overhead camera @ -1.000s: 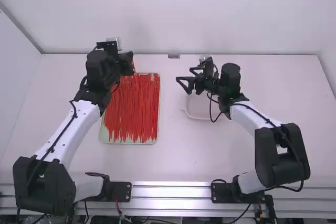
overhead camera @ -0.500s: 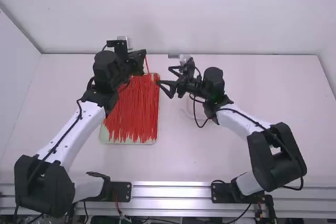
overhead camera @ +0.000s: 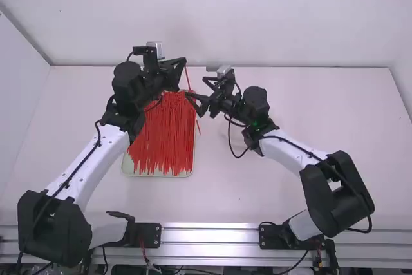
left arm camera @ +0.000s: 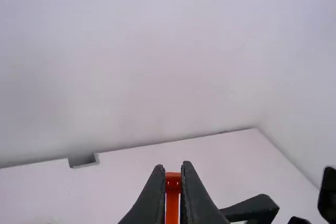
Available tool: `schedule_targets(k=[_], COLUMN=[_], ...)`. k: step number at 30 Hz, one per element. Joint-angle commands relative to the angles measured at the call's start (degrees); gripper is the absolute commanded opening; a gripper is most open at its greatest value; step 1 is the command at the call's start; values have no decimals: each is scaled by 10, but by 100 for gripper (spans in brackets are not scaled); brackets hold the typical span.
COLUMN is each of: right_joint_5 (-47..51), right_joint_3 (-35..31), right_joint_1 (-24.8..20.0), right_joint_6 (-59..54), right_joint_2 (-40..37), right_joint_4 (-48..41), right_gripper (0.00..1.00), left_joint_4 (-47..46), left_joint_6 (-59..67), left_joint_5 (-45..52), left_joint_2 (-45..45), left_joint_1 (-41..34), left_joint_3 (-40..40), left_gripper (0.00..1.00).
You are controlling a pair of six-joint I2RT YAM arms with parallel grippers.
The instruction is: Fasten the cable tie
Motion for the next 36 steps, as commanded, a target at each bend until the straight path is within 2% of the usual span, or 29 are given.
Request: schedule_targets(k=[1, 5, 8, 10, 12, 13, 15, 16, 20, 27, 29, 30, 32, 34, 36], right_joint_5=[31, 57, 72, 71, 71, 71, 67, 64, 63, 62, 62, 58, 33, 3, -21], right_joint_3=[16, 16, 16, 16, 16, 16, 16, 16, 16, 16, 16, 16, 16, 16, 16], right_joint_1=[11, 25, 30, 31, 30, 29, 26, 24, 24, 10, 5, 0, -15, -32, -48], right_joint_6=[5, 5, 5, 5, 6, 6, 6, 8, 9, 28, 36, 40, 39, 40, 40], right_joint_2=[5, 5, 5, 5, 5, 5, 5, 5, 5, 5, 5, 5, 5, 5, 5], right_joint_4=[10, 12, 9, 9, 9, 9, 9, 9, 8, -1, -4, -6, -6, -6, -6], right_gripper=[97, 92, 80, 67, 59, 49, 42, 29, 2, 0, 0, 0, 0, 0, 0], left_joint_4=[9, 15, 15, 16, 20, 24, 27, 32, 38, 28, 28, 27, 24, 21, 16], left_joint_6=[-10, -22, -16, -17, -18, -21, -27, -27, -27, -26, -17, -12, -4, 11, 15], left_joint_5=[37, 51, 45, 46, 47, 50, 49, 50, 50, 45, 45, 45, 45, 50, 54], left_joint_2=[-16, -16, -16, -16, -16, -16, -16, -16, -16, -16, -16, -16, -16, -16, -16], left_joint_1=[-2, -4, -14, -17, -16, -18, -21, -21, -20, -21, -20, -20, -20, -18, -11], left_joint_3=[0, 0, 0, 0, 0, 0, 0, 0, 0, 0, 0, 0, 0, 1, 0], left_gripper=[2, 2, 2, 2, 2, 2, 2, 2, 2, 3, 20, 40, 59, 66, 68])
